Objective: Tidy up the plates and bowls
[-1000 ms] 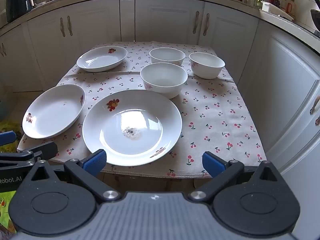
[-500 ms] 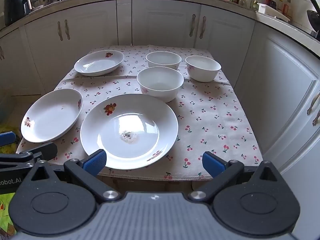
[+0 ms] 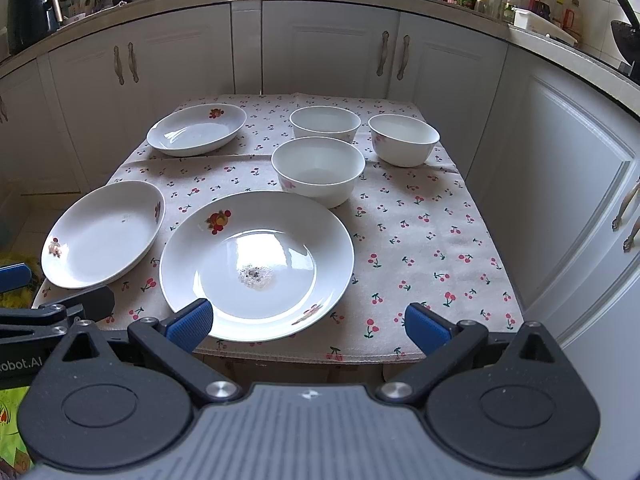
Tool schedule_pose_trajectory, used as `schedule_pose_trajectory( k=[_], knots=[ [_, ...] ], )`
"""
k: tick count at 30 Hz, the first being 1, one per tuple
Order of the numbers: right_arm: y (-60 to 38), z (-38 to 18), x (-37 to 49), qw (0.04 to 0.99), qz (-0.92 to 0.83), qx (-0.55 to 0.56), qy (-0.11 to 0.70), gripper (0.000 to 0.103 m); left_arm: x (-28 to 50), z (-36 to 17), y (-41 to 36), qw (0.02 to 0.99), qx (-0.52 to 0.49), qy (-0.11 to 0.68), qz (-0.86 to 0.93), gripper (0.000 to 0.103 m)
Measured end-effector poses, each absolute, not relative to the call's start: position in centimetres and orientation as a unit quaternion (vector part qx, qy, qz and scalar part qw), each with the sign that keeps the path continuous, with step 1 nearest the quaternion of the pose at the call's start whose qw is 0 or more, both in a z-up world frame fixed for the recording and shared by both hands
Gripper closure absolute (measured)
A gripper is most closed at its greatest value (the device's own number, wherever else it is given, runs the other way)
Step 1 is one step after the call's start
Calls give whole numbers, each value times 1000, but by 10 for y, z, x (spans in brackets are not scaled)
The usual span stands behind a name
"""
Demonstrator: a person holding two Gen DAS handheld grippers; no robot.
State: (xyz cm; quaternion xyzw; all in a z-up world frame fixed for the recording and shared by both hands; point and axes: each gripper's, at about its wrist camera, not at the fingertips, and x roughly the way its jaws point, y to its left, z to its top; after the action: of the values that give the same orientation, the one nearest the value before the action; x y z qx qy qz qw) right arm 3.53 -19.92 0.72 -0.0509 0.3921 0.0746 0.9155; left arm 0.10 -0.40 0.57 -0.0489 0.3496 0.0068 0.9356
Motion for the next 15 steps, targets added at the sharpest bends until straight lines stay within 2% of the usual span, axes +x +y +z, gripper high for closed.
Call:
schedule_pose_trajectory(
  k=[15],
  knots=[
    [-200, 11, 32, 921, 70, -51, 379, 0, -1, 9, -5, 939, -48, 341, 4, 1]
  ],
)
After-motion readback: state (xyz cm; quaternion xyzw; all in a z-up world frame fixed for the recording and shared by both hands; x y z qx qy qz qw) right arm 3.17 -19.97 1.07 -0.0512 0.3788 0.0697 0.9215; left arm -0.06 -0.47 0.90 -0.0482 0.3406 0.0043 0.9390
